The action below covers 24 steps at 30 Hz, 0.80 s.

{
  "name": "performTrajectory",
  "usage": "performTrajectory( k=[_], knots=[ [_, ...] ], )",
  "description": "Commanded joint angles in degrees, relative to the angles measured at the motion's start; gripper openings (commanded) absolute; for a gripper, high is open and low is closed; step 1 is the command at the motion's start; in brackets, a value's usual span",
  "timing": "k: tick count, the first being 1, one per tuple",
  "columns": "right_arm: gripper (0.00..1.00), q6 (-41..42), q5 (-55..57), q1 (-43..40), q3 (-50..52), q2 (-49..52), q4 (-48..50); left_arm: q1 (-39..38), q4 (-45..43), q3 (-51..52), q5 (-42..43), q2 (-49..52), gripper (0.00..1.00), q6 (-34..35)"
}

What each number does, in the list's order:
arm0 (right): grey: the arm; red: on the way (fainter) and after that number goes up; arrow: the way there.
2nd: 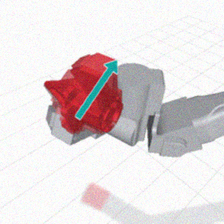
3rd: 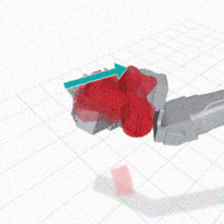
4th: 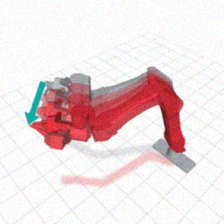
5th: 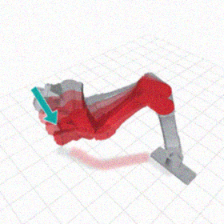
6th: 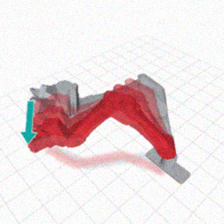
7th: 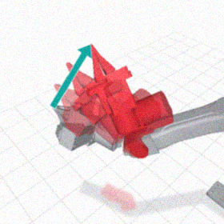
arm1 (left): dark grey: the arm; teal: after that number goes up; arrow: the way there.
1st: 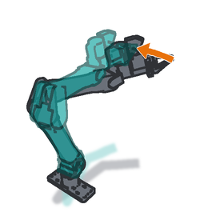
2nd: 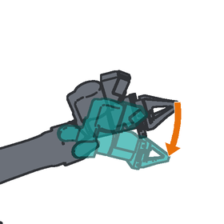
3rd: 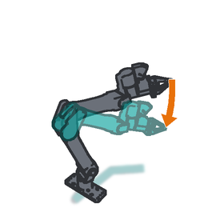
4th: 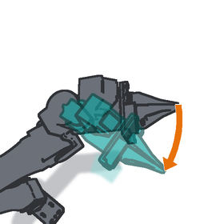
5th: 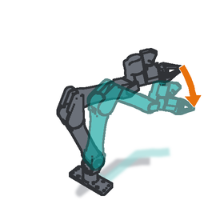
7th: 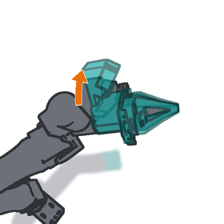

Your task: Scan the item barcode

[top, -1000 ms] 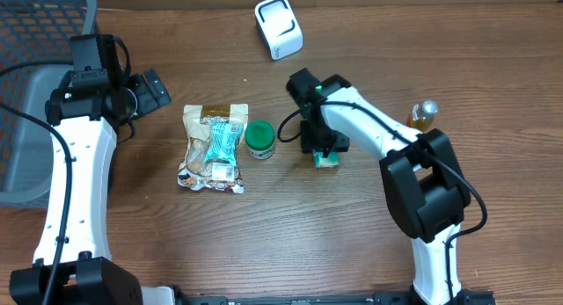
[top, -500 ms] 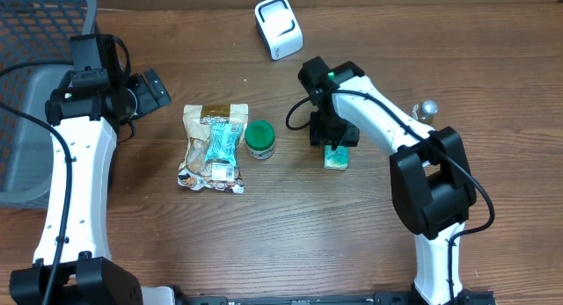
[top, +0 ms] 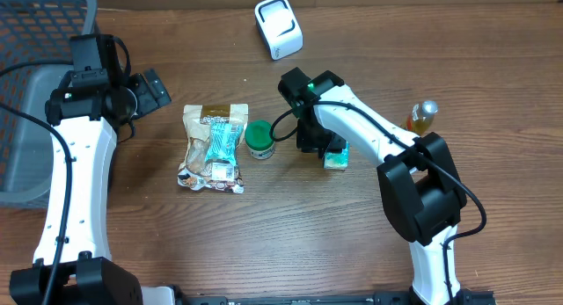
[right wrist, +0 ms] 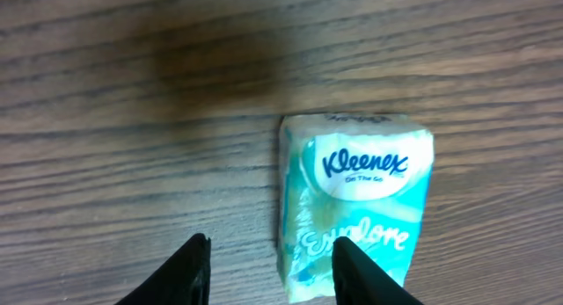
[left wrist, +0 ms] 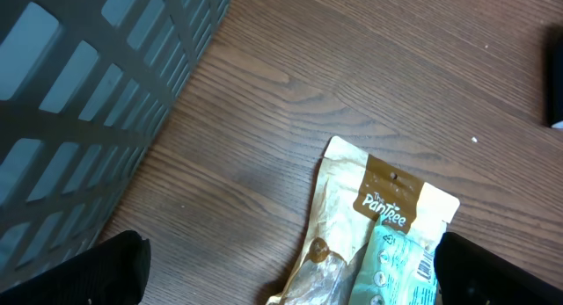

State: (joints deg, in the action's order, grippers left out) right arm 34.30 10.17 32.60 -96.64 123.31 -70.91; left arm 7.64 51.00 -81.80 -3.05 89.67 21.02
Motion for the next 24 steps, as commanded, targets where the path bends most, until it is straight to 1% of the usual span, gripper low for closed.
performTrajectory(
  k=[1,7,15,16,18,20,22,24],
  knots=[
    [0.39,1.7,3.2,0.5,-0.1,0.2,0.3,0.6,-0.2,-0.4,-0.3,0.2,1.0,-0.2],
    [0.39,1.7,4.7,0.4,3.5,0.2,2.4,0.6,-0.2,-0.4,-0.3,0.2,1.0,-0.2],
    [0.31,1.7,5.2,0.2,8.4,0.2,7.3,0.6,-0.2,-0.4,-0.3,0.2,0.99,-0.2],
    [0.28,1.7,5.2,0.2,8.4,0.2,7.2,0.6,-0.2,-0.4,-0.3,0.2,0.99,-0.2],
    [0.15,1.7,5.2,0.2,8.4,0.2,6.8,0.6,-0.2,-0.4,-0.3,0.2,0.99,-0.2],
    [0.14,1.7,5.1,0.2,8.4,0.2,6.2,0.6,-0.2,-0.4,-0.3,0.2,1.0,-0.2],
    [0.04,1.7,5.0,0.1,8.4,0.2,6.2,0.6,-0.2,-0.4,-0.3,0.2,0.99,-0.2],
    [0.04,1.7,4.8,-0.2,8.1,0.1,5.7,0.6,-0.2,-0.4,-0.3,0.2,1.0,-0.2]
  ],
)
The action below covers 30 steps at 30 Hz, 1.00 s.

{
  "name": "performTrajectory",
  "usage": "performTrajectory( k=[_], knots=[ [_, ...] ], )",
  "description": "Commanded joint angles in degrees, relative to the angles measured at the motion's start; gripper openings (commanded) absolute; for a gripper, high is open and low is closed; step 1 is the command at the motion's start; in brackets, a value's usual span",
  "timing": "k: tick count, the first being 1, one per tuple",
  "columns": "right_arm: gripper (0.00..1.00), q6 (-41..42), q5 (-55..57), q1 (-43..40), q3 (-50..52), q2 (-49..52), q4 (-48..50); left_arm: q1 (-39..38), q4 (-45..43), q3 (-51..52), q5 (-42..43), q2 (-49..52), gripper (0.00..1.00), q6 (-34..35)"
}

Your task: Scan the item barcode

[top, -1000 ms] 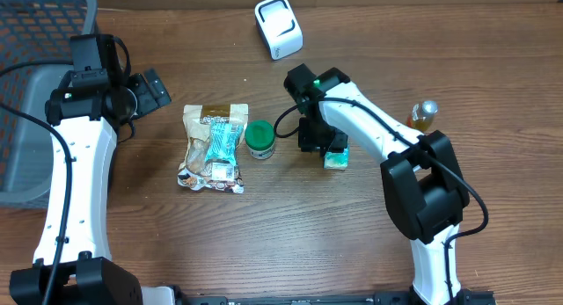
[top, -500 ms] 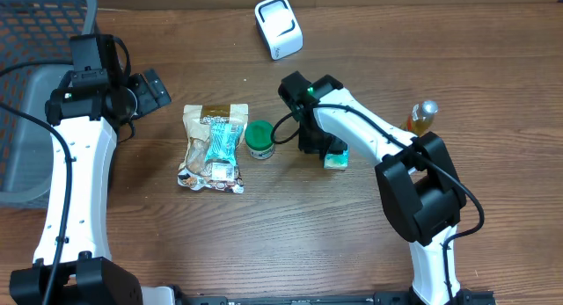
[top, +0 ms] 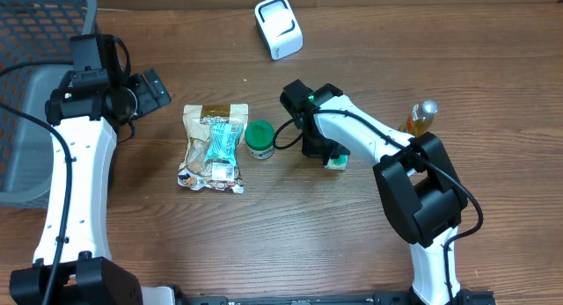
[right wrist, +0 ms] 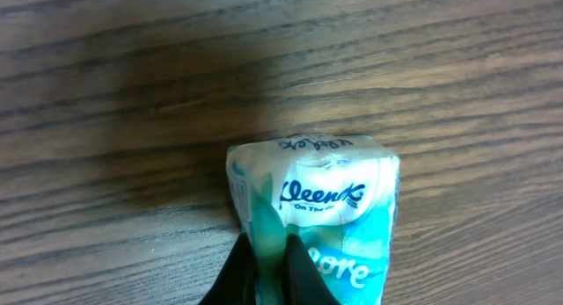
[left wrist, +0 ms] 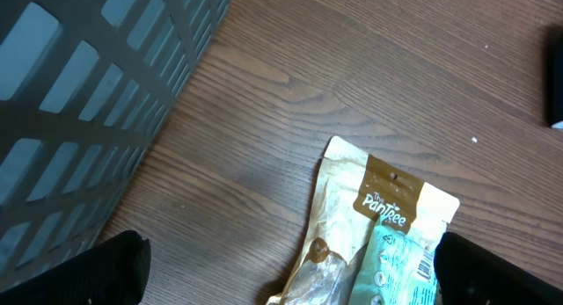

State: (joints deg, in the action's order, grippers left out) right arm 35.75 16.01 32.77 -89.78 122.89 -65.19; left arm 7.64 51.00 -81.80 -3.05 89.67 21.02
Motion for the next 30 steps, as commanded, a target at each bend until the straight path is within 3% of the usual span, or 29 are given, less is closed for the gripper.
performTrajectory(
  k=[1,6,20,30],
  knots=[
    [0.04,0.2,-1.3,-0.7,0.9,0.4,-0.7,0.6,-0.2,-0.4,-0.3,0.2,1.0,-0.2],
    [0.04,-4.4,-8.3,-1.8,-0.7,-2.9,-1.4,0.6,-0.2,-0.4,-0.3,0.2,0.99,-0.2],
    [0.04,-22.9,-46.3,-11.1,-0.4,-14.7,4.0,0.6,-0.2,-0.4,-0.3,0.2,0.99,-0.2],
    [0.04,-25.8,-66.2,-18.8,12.0,-14.7,18.5,0.6,-0.2,-0.4,-0.3,0.2,1.0,-0.2]
  ],
)
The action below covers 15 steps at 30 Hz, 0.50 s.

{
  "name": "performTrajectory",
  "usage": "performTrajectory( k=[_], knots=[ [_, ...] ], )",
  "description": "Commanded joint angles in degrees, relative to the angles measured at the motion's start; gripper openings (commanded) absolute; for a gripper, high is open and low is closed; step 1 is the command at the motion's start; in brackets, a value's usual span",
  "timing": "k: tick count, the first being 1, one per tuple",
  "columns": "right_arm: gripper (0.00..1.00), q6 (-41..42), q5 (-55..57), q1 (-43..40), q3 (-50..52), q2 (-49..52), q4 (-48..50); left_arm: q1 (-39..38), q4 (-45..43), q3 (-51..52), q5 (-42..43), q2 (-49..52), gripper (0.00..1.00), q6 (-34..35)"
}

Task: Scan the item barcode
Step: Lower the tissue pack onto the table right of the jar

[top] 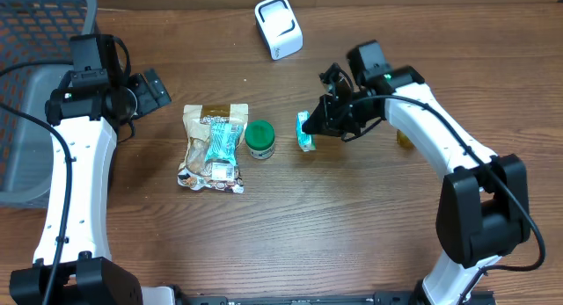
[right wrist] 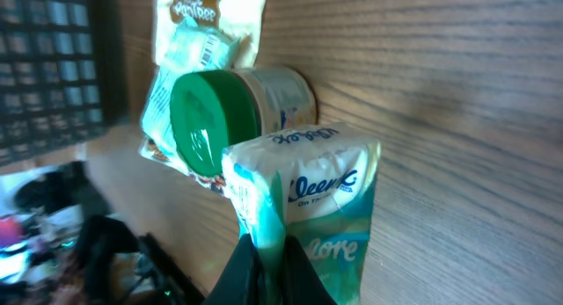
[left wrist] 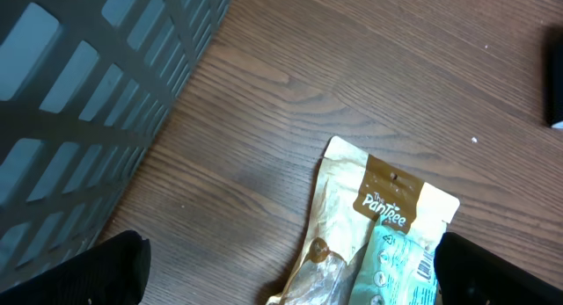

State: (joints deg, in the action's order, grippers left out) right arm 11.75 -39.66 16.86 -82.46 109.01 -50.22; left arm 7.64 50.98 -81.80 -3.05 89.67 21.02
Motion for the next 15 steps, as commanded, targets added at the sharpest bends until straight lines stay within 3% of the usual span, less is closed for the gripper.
performTrajectory(
  k=[1,7,15],
  knots=[
    [0.04,-1.8,-12.7,-3.6,6.7,-0.8,6.0,0.6,-0.2,-0.4,-0.3,0.2,1.0,-0.2],
    [0.04,0.0,-15.9,-4.9,16.0,-0.8,18.0,0.6,-0.2,-0.4,-0.3,0.2,1.0,-0.2],
    [0.04,9.2,-9.2,-4.8,25.6,-0.8,31.8,0.6,-0.2,-0.4,-0.3,0.2,0.99,-0.2]
  ],
)
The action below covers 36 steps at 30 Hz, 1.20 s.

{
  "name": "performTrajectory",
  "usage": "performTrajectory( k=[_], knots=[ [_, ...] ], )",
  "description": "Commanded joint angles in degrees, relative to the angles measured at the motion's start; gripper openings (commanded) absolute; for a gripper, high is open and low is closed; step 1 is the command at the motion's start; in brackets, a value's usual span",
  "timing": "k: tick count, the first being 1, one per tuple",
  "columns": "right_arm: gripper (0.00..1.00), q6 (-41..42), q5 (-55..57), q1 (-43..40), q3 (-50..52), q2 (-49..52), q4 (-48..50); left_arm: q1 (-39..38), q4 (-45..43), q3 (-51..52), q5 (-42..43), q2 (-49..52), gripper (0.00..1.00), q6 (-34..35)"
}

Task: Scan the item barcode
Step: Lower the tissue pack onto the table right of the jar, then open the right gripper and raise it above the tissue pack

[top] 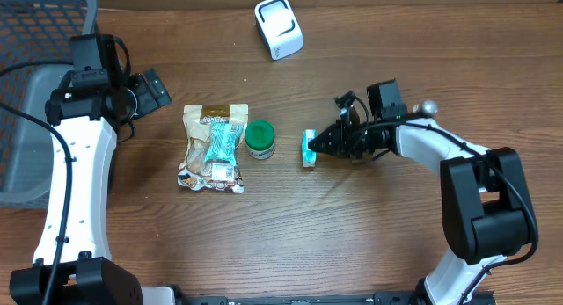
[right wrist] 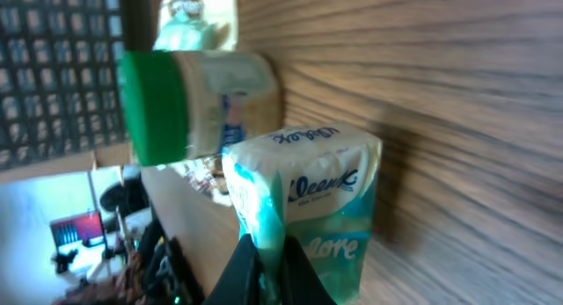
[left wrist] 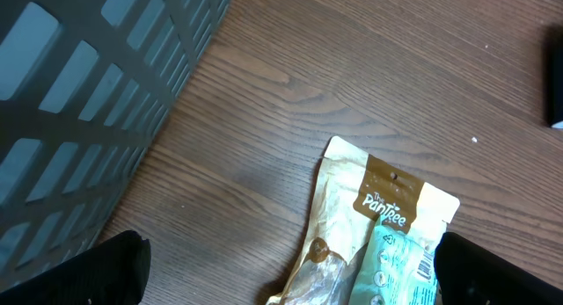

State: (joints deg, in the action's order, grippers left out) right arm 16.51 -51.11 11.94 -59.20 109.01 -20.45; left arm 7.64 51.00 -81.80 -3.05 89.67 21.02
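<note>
My right gripper [top: 324, 145] is shut on a teal and white Kleenex tissue pack [top: 309, 148], pinching one edge [right wrist: 303, 208]. It holds the pack on its side low over the table, right of the green-lidded jar [top: 259, 139]. The white barcode scanner [top: 278, 26] stands at the far edge of the table. My left gripper [top: 151, 88] hangs open at the left, above the table left of the snack pouch [top: 214, 147]; only its two dark fingertips [left wrist: 106, 270] show in the left wrist view.
A grey mesh basket [top: 31, 85] stands at the far left. The brown snack pouch [left wrist: 369, 226] lies with a teal packet [top: 223, 140] on top of it. A small amber bottle [top: 426, 107] peeps out behind my right arm.
My right arm has dropped lower and nearer, bringing the tissue pack down close to the table, still beside the jar. The left arm has not moved.
The tissue pack lay flat on the table with my right gripper open over it. Then the gripper was shut on its edge. Later the pack was lifted and turned on its side near the jar, and now it is held lower there.
</note>
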Motion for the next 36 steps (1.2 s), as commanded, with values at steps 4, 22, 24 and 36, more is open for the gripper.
performTrajectory(
  k=[4,22,24,36],
  knots=[
    [0.04,6.1,2.3,0.1,5.0,-0.8,5.6,0.6,-0.2,-0.4,-0.3,0.2,0.99,-0.2],
    [0.54,7.6,4.2,-0.1,5.1,-3.2,4.9,0.6,-0.2,-0.4,-0.3,0.2,0.99,-0.2],
    [0.62,7.6,4.3,-0.1,5.1,-4.9,4.9,0.6,-0.2,-0.4,-0.3,0.2,1.0,-0.2],
    [0.65,11.6,14.4,0.0,1.4,-13.4,-4.7,0.6,-0.2,-0.4,-0.3,0.2,1.0,-0.2]
  ],
)
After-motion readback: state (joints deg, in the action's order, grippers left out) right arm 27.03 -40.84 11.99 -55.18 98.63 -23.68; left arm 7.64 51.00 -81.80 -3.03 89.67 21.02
